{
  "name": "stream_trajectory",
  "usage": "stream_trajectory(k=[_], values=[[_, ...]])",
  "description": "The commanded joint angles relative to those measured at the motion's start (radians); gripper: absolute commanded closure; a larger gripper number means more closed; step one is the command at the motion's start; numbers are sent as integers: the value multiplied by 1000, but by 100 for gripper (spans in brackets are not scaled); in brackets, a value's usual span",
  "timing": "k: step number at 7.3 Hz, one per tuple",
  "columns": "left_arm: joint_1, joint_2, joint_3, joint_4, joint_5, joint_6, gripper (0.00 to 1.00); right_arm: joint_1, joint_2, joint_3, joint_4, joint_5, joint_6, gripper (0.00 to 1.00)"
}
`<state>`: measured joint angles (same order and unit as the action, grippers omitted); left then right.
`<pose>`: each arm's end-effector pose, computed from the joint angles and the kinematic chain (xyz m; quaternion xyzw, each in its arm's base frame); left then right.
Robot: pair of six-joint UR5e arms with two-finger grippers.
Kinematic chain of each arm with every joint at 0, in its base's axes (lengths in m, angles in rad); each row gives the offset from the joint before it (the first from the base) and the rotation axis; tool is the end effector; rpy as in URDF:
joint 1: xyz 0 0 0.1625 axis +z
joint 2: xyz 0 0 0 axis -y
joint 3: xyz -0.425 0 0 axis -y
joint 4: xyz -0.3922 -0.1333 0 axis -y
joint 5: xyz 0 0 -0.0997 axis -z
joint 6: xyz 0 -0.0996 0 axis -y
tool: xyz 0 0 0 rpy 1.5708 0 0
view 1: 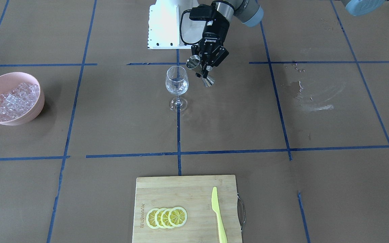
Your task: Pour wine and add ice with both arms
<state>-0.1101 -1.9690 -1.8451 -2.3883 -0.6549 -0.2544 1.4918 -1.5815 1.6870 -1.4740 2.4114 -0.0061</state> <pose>0.5135 -0.2704 0.2154 0.6437 0.2472 0.1272 0.7130 0.0197 -0.4996 0.5912 0.0773 -0.4090 -0.0798 0.9057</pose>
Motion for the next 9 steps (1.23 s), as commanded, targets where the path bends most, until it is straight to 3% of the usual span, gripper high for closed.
stream_trajectory(k=[1, 5, 9], values=[[0, -20, -12, 52, -8, 62, 100, 1, 0, -1, 0, 0, 0, 0], [-17, -53, -40, 217, -45, 164, 100, -1, 0, -4, 0, 0, 0, 0], [-48, -73, -51, 297, -45, 363, 100, -5, 0, -4, 0, 0, 0, 0]])
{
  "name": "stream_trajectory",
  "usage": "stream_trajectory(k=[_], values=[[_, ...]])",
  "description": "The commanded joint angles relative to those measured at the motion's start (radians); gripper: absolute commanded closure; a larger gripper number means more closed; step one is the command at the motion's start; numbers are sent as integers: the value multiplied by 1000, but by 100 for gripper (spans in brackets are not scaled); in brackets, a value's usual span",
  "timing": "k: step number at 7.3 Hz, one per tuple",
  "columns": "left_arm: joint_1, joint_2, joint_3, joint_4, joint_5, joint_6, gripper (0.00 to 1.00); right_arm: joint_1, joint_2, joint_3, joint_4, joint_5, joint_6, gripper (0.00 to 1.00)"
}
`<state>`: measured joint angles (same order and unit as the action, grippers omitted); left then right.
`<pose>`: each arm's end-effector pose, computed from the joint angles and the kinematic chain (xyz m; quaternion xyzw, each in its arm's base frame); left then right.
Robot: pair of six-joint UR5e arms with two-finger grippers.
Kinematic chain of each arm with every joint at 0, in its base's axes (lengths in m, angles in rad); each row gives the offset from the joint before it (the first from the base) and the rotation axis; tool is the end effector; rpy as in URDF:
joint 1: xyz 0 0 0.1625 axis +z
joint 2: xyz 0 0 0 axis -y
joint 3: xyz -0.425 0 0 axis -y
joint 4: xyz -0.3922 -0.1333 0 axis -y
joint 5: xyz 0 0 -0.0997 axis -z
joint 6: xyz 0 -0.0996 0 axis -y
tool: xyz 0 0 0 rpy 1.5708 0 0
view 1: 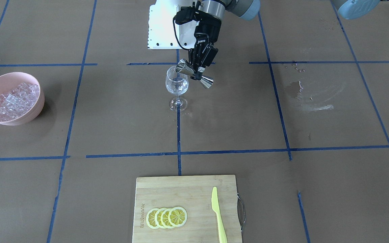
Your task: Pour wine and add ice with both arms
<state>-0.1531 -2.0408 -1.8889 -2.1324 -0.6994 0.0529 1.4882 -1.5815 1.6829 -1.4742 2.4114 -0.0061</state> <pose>0.5150 -0.2915 0.1801 0.6474 0.1015 0.2793 0.7018 0.0179 -0.4996 0.5933 0.0746 -0.4092 -0.0806 0.9058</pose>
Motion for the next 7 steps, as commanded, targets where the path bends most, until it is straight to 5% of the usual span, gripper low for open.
stream_trajectory(k=[1, 7], values=[[-11, -1, -34, 87, 0, 62, 100, -2, 0, 0, 0, 0, 2, 0], [-13, -48, -61, 320, 0, 260, 100, -5, 0, -3, 0, 0, 0, 0]])
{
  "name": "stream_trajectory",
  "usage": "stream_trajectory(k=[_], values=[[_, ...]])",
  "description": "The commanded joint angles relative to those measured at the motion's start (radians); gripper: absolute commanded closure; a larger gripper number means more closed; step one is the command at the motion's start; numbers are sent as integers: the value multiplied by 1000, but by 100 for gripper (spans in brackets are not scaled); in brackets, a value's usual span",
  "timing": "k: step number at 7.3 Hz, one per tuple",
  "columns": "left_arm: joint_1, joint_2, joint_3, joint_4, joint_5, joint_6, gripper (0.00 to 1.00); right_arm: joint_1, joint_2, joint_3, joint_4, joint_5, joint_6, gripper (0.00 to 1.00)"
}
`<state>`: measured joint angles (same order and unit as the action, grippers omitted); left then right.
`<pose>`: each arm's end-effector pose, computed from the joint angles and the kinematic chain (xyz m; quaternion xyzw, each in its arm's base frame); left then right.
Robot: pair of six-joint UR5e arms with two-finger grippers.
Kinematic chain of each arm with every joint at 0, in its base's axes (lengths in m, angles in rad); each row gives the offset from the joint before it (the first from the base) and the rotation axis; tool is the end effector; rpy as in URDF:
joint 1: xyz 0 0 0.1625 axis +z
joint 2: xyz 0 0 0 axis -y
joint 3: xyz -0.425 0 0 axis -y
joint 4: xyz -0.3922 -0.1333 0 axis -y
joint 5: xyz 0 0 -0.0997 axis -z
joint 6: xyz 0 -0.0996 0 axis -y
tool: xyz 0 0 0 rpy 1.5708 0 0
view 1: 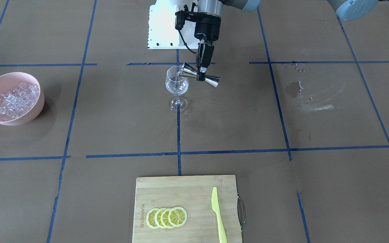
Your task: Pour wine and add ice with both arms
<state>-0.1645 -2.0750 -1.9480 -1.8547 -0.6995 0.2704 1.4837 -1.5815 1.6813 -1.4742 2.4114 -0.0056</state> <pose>0.5113 -0.2972 0.1657 0.6101 -0.0287 0.4076 0.6789 0.0157 -0.4997 0.5941 0.0729 -0.4094 -0.0821 0.9057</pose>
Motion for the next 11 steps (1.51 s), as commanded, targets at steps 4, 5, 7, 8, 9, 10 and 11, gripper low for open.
stream_trajectory(k=[4, 5, 7, 8, 9, 10, 11], values=[[-10, -31, -12, 49, 0, 220, 100, 0, 0, -5, 0, 2, 1, 0], [-13, -33, -22, 64, -3, 272, 100, 0, 0, -5, 0, 2, -1, 0], [-13, -33, -28, 65, -11, 270, 100, 0, 0, -3, 0, 2, 1, 0], [-19, -30, -46, 51, -12, 198, 100, 0, 2, -3, 0, 2, 1, 0], [-20, -27, -54, 49, -14, 49, 100, 0, 3, -5, 0, 2, 1, 0], [-23, -10, -66, 19, -15, -97, 100, 0, 5, -5, 0, 0, 1, 0], [-24, 39, -77, -36, -15, -170, 100, 0, 8, -15, 0, 0, -1, 0]])
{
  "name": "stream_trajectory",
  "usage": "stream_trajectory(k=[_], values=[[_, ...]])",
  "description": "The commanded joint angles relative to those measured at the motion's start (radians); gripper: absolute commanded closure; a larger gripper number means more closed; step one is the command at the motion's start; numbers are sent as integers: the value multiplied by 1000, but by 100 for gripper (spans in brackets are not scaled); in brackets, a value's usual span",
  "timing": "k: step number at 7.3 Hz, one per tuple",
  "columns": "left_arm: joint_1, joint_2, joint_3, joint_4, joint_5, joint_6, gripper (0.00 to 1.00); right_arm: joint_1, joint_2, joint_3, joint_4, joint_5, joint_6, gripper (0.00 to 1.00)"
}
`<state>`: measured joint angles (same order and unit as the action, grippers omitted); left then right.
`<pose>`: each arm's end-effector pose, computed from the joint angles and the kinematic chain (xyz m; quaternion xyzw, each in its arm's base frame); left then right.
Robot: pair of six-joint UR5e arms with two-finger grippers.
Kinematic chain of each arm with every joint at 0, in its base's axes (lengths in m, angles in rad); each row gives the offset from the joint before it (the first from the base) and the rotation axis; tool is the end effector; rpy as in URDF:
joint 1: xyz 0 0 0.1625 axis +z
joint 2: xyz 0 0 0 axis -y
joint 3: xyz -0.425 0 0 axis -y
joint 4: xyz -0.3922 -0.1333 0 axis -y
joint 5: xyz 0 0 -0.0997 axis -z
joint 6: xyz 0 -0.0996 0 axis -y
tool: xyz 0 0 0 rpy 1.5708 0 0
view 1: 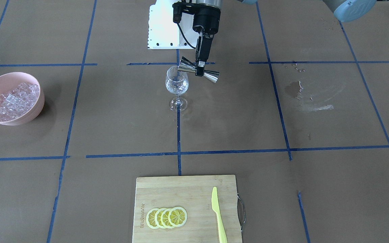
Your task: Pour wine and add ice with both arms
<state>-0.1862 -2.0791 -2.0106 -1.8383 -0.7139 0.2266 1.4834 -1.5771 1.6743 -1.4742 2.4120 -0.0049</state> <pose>0.4836 -0.3034 0.1444 0.6214 -0.0012 0.3742 0.6883 0.0153 -0.5015 0.5954 0.0715 -0.4097 -0.0814 0.9058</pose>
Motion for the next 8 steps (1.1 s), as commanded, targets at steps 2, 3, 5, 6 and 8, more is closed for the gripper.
stream_trajectory(k=[2, 3, 5, 6, 8], values=[[-4, 271, -42, -288, -47, -347, 100, 0, 5, -13, 0, -1, -1, 0], [-7, 397, -54, -481, -53, -354, 100, 0, 5, -13, 0, -1, -1, 0], [-7, 674, 62, -1004, -49, -548, 100, 0, 5, -13, 0, -1, -3, 0], [-7, 742, 211, -1253, -33, -559, 100, -2, 8, -13, 0, -1, -3, 0], [-6, 760, 395, -1458, 16, -773, 100, -6, 11, -2, 3, -1, 22, 0]])
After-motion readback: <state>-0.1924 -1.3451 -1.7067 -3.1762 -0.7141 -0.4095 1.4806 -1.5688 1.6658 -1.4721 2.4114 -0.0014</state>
